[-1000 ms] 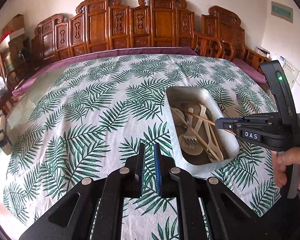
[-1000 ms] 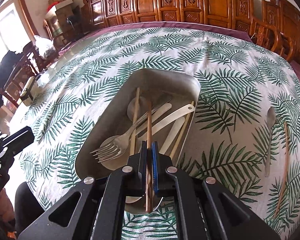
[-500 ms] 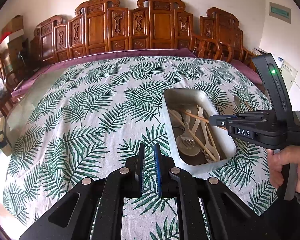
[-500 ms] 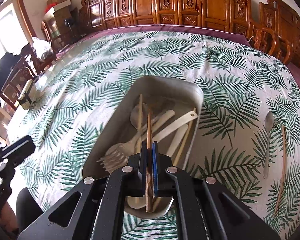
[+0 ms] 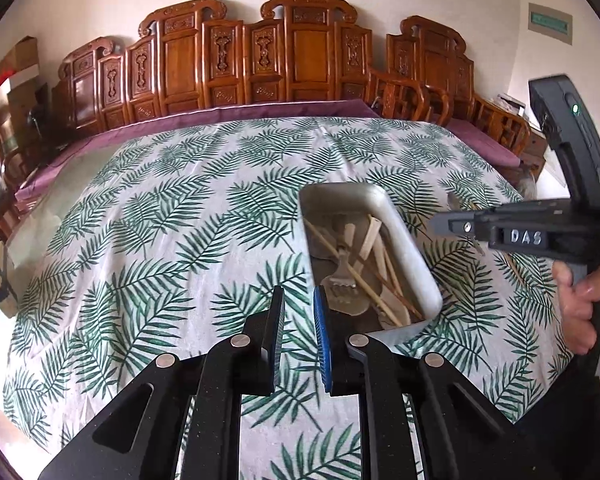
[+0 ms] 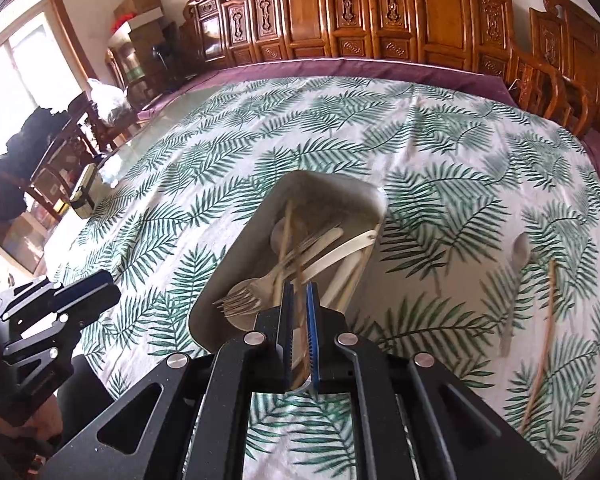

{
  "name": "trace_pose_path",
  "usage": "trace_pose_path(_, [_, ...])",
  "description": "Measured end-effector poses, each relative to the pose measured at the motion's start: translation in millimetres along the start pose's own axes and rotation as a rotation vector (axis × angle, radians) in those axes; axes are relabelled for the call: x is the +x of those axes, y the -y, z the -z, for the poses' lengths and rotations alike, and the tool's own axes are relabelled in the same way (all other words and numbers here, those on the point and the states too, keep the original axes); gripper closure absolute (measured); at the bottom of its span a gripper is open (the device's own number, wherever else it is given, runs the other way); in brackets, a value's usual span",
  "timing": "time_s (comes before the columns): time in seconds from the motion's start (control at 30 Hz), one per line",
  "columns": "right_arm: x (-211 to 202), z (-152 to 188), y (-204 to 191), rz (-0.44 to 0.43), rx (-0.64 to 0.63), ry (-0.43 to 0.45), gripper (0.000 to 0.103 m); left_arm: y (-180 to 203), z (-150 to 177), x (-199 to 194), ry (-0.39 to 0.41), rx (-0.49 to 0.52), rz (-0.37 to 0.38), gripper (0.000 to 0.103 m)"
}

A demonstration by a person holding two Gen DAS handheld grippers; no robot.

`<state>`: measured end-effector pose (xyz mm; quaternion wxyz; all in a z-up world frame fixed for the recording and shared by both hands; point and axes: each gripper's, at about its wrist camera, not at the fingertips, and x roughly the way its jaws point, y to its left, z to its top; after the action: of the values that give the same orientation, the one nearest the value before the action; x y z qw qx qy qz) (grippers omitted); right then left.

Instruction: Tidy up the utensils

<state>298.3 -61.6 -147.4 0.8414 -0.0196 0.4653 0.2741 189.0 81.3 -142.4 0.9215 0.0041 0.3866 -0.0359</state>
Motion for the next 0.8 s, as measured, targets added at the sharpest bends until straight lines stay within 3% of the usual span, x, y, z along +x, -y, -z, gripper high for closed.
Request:
trace_pose_path(0.13, [-16.2, 6.8, 17.7, 0.007, -0.002, 0.017, 0.094, 13.6, -8.5, 1.6, -0.006, 0.011, 0.017, 0.087])
trace_pose_path(0.3, [-31.1, 26.3, 54.8, 0.077, -0.014, 0.019, 0.094, 36.7, -24.2, 6.3, 0.001, 0.041, 0.043, 0.070])
trace_pose_path(0.37, [-35.5, 33.7, 75.0, 0.100, -0.001, 0.013, 0.082, 47.3, -30.7, 11.4, 0.001, 0.053, 0.055, 0.068])
trace_pose_path(0.43, [-39.7, 41.3, 100.2, 0.141, 0.021, 0.005, 0.079, 58.4, -36.2, 18.9, -0.007, 0.062, 0.068, 0.065])
trace_pose_path(0.5, [-41.8, 47.5, 124.1, 0.167, 0.049, -0.005, 0.079, 71.9, -41.7, 28.3, -0.010, 0.068, 0.089, 0.041])
trace_pose_path(0.8, [-22.4, 73.1, 199.4, 0.246, 0.132, -0.069, 0.079, 127.5, -48.5, 74.7, -0.076, 0.127, 0.153, 0.039])
